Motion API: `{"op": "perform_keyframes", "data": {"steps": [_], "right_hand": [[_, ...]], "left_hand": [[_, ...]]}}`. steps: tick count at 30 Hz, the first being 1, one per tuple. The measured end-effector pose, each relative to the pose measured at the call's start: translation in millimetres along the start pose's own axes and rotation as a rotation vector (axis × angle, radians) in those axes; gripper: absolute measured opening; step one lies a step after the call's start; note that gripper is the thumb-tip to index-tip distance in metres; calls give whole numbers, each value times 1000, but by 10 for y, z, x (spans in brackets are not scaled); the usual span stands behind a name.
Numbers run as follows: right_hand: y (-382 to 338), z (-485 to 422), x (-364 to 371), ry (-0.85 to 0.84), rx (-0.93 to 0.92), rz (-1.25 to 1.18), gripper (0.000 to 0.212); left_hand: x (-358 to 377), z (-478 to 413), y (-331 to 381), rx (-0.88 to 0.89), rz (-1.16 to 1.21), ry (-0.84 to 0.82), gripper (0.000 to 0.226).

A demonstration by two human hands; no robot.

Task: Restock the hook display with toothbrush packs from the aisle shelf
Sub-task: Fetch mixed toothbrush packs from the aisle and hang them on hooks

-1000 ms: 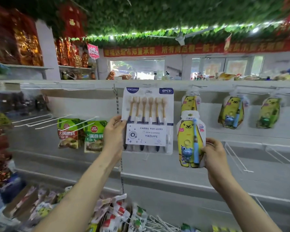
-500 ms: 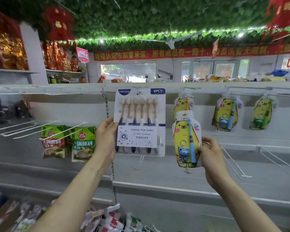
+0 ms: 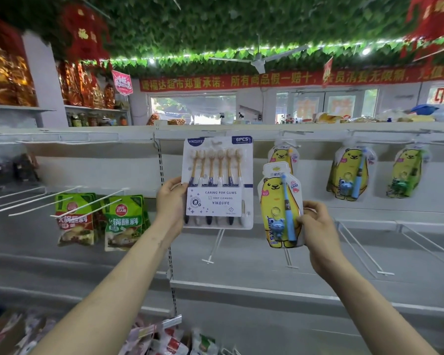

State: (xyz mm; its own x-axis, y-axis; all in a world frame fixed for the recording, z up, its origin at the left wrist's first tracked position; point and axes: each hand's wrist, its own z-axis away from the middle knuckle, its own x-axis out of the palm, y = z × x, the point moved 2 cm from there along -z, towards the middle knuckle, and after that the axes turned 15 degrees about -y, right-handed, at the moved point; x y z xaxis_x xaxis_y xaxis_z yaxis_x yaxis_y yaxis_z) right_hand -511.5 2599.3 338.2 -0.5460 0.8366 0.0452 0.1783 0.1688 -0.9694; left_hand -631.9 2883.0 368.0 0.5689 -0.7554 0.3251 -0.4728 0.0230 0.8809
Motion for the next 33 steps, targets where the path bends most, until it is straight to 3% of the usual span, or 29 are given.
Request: {"op": "perform_keyframes", "data": {"steps": [6, 11, 21, 29, 33], "right_hand": [[42, -61, -169, 19, -4, 21, 27], [109, -108, -288, 31, 34, -10, 30], [274, -269, -329, 37, 68, 7, 30], [247, -231, -169, 4, 71, 12, 31], [206, -146, -145, 22, 58, -10, 31]], "left_hand": [[158, -445, -244, -64, 18, 23, 21], [219, -807, -377, -119, 68, 61, 28], [102, -1125, -566, -88, 29, 39, 26], [-29, -974, -490, -45, -246, 121, 33], [123, -553, -405, 42, -383, 50, 24]]}}
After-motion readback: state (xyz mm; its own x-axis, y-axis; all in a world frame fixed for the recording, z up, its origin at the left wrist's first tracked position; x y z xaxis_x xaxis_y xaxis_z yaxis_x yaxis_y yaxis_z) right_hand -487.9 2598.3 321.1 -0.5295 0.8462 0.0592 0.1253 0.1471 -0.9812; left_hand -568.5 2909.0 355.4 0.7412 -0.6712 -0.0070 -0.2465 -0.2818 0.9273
